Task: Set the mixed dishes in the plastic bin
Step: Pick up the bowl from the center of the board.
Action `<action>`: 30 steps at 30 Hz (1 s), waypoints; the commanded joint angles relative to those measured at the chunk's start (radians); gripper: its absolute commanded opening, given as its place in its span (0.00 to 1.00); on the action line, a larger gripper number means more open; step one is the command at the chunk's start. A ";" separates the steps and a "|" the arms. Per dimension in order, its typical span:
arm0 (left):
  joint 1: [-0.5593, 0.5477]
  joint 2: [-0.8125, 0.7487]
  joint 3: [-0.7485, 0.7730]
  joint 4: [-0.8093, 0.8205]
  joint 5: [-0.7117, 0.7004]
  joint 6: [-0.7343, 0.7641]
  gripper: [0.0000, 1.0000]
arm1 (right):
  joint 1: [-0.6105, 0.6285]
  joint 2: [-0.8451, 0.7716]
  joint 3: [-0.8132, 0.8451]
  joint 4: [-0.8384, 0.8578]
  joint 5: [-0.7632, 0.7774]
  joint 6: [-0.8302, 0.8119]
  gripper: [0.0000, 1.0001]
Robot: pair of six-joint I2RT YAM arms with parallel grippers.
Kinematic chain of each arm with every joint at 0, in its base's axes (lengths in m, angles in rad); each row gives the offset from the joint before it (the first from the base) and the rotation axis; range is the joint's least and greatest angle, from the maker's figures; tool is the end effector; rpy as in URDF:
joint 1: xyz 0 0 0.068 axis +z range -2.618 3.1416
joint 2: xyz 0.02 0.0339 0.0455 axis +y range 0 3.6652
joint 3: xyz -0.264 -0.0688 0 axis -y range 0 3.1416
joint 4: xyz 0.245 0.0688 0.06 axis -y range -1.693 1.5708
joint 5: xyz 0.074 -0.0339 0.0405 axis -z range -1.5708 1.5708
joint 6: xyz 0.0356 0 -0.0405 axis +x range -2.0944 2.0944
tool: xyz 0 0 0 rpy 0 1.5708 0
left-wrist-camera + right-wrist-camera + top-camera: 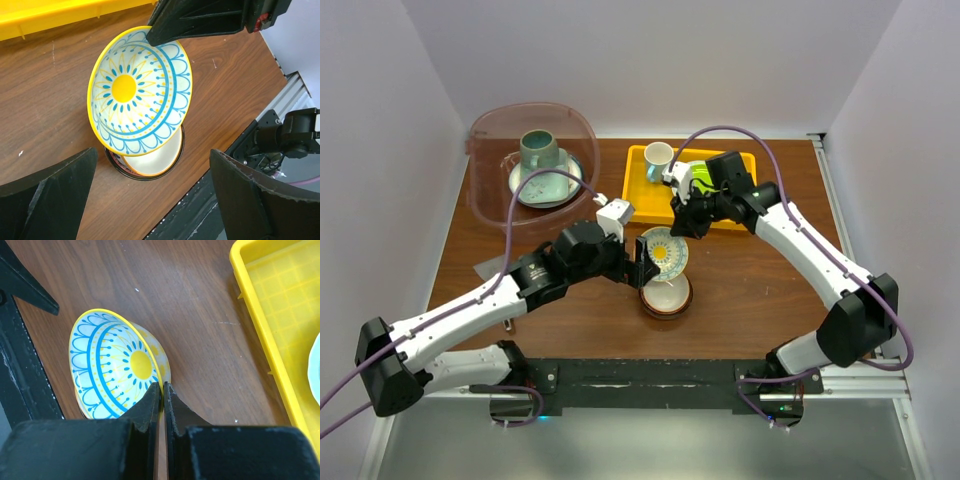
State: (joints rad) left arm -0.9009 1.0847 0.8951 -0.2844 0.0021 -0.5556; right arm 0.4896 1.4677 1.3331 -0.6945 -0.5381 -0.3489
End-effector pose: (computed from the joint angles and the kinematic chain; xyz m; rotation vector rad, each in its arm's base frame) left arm 0.1527 -0.1930 0.3096 0.3742 2.1379 -0.8842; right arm 0.2688 0.1639 0.3256 -1.1861 2.0428 0.7102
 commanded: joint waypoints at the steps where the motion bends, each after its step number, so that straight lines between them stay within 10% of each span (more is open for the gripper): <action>1: -0.024 0.012 0.060 -0.007 -0.065 0.026 0.99 | -0.006 -0.015 0.054 0.039 -0.039 0.025 0.00; 30: -0.066 0.096 0.111 -0.047 -0.143 0.007 0.92 | -0.017 -0.010 0.061 0.049 -0.062 0.067 0.00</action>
State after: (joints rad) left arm -0.9592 1.1679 0.9543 -0.3359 -0.0917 -0.5533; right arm 0.4812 1.4677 1.3422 -0.6922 -0.5446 -0.3134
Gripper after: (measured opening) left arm 0.939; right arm 0.054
